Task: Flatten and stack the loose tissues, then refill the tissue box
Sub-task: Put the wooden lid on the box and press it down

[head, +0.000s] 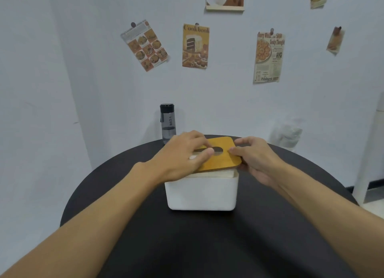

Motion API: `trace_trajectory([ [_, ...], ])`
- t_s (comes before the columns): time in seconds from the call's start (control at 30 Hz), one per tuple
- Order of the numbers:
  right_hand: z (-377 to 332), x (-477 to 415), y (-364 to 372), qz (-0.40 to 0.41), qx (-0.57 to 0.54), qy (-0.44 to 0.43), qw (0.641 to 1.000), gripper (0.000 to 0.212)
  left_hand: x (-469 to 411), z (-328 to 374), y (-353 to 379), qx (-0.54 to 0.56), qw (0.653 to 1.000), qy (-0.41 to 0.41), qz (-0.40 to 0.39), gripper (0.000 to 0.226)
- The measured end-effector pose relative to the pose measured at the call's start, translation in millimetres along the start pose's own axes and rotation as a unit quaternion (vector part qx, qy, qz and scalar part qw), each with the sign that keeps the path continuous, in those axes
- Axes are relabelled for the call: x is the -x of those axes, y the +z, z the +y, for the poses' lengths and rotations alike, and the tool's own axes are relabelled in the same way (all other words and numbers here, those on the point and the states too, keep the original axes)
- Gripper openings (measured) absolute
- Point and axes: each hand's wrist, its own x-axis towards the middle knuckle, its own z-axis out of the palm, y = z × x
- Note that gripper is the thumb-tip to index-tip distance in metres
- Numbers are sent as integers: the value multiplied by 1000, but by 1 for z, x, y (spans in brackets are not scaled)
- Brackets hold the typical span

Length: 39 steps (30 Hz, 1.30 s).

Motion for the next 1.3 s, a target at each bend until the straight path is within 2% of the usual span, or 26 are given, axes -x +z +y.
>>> trace_trajectory([
  [0.13, 4, -4, 4, 23, 9, 0, 1000, 25, 2, -19, 2, -3, 997, -67, -48, 64],
  [0.27, 10, 0, 7, 45, 55, -22, 997, 27, 9, -26, 11, 43, 994, -69, -74, 61],
  [0.43, 19, 9, 6, 59, 123, -65, 989, 27, 13, -32, 14, 48, 992, -80, -86, 69],
  [0.63, 26, 14, 9, 94, 133, -92, 982, 27, 20, -32, 16, 91, 989, -97, -69, 47],
  [0.97, 31, 18, 9, 89, 116, -118, 982, 25, 21, -35, 20, 203, 963, -179, -8, 42],
  [1.13, 32, 15, 8, 72, 171, -101, 978, 10, 18, -34, 20, 180, 966, -185, -27, 45],
  [1.3, 33, 16, 10, 45, 158, -95, 982, 11, 14, -36, 16, 113, 972, -179, -97, 55],
])
